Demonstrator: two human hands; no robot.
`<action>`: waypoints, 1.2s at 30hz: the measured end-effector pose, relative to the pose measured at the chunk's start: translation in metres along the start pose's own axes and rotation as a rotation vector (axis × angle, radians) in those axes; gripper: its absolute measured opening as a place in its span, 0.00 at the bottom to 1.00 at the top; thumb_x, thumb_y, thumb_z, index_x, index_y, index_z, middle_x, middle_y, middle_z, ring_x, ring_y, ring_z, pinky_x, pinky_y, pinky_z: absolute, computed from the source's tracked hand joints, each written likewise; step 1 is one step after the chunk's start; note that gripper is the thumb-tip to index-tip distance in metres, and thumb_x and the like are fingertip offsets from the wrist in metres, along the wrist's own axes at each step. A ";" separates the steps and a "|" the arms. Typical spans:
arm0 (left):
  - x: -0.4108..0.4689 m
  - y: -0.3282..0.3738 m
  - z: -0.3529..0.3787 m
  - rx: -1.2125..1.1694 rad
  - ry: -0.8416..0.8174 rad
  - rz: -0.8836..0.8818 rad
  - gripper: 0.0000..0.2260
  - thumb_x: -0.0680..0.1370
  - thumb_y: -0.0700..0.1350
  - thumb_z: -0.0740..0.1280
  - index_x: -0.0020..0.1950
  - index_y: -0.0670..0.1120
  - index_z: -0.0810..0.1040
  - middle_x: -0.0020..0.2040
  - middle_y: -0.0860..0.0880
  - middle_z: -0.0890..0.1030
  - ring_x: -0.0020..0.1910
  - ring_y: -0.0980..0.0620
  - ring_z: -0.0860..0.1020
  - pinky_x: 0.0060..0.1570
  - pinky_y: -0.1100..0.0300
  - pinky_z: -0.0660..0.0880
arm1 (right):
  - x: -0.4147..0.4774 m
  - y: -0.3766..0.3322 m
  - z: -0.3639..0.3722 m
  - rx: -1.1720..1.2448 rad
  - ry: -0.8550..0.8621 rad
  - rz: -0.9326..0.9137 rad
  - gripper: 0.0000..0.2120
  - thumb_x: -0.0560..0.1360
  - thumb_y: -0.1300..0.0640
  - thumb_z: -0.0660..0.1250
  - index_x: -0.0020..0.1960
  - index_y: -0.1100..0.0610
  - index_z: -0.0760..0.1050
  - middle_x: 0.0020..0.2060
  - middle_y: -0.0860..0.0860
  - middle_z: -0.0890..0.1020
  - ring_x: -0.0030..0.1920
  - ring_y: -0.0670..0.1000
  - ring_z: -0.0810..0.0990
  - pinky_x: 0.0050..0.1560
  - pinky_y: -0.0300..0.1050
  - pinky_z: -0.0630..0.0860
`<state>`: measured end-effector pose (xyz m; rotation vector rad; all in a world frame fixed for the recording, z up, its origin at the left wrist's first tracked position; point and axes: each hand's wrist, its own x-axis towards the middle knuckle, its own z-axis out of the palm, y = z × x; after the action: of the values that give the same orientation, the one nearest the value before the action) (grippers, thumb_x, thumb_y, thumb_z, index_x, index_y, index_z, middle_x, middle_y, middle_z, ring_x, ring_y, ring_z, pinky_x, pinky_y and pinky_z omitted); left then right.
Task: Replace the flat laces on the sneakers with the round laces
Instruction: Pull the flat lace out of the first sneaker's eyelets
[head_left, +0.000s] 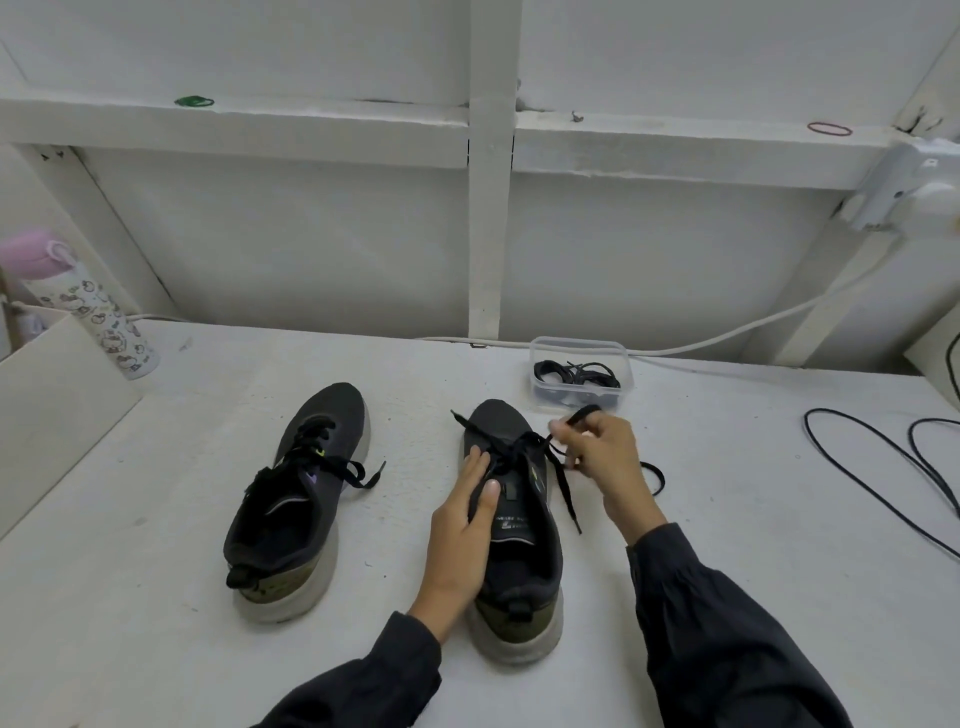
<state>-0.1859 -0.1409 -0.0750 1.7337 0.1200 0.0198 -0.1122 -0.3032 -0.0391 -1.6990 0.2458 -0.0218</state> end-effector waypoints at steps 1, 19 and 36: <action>0.000 0.000 0.000 -0.003 0.000 -0.004 0.19 0.82 0.46 0.61 0.74 0.49 0.67 0.74 0.56 0.66 0.73 0.61 0.63 0.73 0.64 0.59 | 0.004 0.001 -0.002 0.091 0.108 0.021 0.09 0.74 0.59 0.72 0.41 0.63 0.76 0.30 0.50 0.77 0.26 0.48 0.71 0.26 0.36 0.66; -0.001 0.003 0.000 -0.005 0.007 -0.015 0.19 0.83 0.45 0.60 0.74 0.48 0.68 0.75 0.56 0.66 0.73 0.61 0.63 0.71 0.68 0.59 | 0.008 0.006 -0.007 0.280 0.174 0.151 0.10 0.78 0.56 0.68 0.45 0.62 0.72 0.36 0.51 0.74 0.25 0.47 0.70 0.22 0.36 0.62; 0.001 0.003 -0.004 0.073 -0.024 0.023 0.20 0.81 0.46 0.64 0.73 0.52 0.68 0.74 0.56 0.67 0.74 0.60 0.64 0.74 0.60 0.61 | -0.013 0.012 0.020 0.145 -0.115 0.109 0.11 0.76 0.55 0.71 0.41 0.61 0.74 0.27 0.51 0.73 0.23 0.46 0.68 0.23 0.35 0.61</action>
<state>-0.1852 -0.1371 -0.0719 1.8074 0.0840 0.0119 -0.1241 -0.2831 -0.0525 -1.5353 0.2452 0.1357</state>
